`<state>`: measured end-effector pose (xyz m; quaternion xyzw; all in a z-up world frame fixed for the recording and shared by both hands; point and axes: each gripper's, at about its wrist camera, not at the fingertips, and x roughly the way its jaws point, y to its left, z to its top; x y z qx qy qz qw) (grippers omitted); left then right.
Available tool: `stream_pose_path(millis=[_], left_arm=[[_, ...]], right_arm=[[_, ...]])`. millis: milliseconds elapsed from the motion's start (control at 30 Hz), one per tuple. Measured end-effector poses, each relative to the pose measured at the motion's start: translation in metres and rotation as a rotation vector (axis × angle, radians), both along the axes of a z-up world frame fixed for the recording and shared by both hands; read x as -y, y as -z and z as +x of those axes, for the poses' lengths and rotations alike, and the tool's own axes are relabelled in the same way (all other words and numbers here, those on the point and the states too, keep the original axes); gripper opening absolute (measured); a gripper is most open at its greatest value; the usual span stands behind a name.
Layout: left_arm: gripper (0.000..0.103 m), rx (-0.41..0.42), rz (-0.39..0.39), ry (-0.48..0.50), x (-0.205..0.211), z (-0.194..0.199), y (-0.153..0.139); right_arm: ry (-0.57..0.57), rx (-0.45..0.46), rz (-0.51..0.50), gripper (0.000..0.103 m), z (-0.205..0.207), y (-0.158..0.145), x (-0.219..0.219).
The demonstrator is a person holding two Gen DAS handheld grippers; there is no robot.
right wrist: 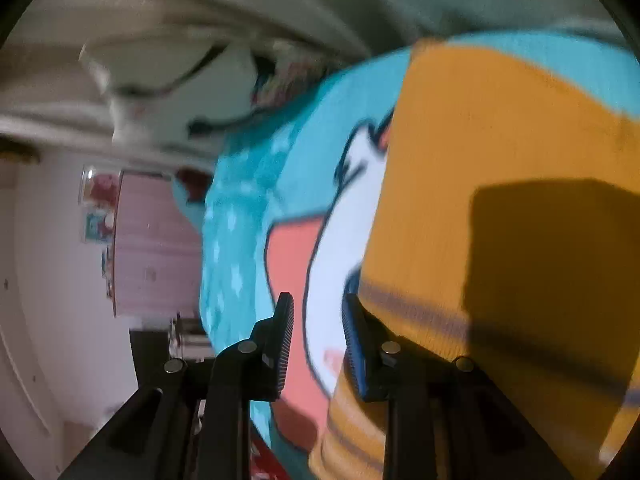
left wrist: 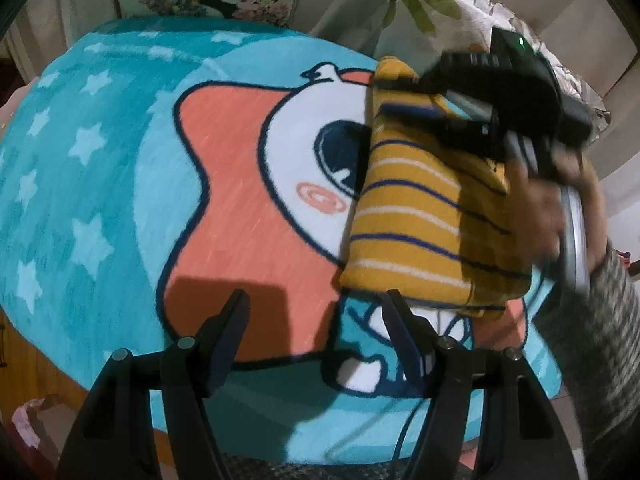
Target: Fold small clothes
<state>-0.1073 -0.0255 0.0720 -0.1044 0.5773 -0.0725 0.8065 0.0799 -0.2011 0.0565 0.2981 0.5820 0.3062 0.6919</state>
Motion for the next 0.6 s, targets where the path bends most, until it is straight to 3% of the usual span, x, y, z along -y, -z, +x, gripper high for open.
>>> stream_pose_path(millis=[100, 267, 333, 467, 600], left_arm=[[0.067, -0.006, 0.004, -0.012, -0.004, -0.004, 0.001], [0.067, -0.006, 0.008, -0.028, -0.009, -0.005, -0.001], [0.067, -0.001, 0.004, -0.03, -0.01, -0.003, -0.001], [0.067, 0.004, -0.011, -0.014, -0.006, 0.007, -0.001], [0.067, 0.004, -0.018, 0.024, 0.008, 0.019, 0.0]], right_arm=[[0.055, 0.0, 0.0, 0.031, 0.027, -0.001, 0.01], [0.185, 0.058, -0.197, 0.04, 0.056, -0.007, 0.044], [0.231, 0.056, -0.121, 0.04, 0.049, -0.015, 0.065], [0.256, 0.066, 0.108, 0.055, 0.0, -0.032, 0.097], [0.246, 0.034, 0.194, 0.056, -0.061, -0.02, 0.115]])
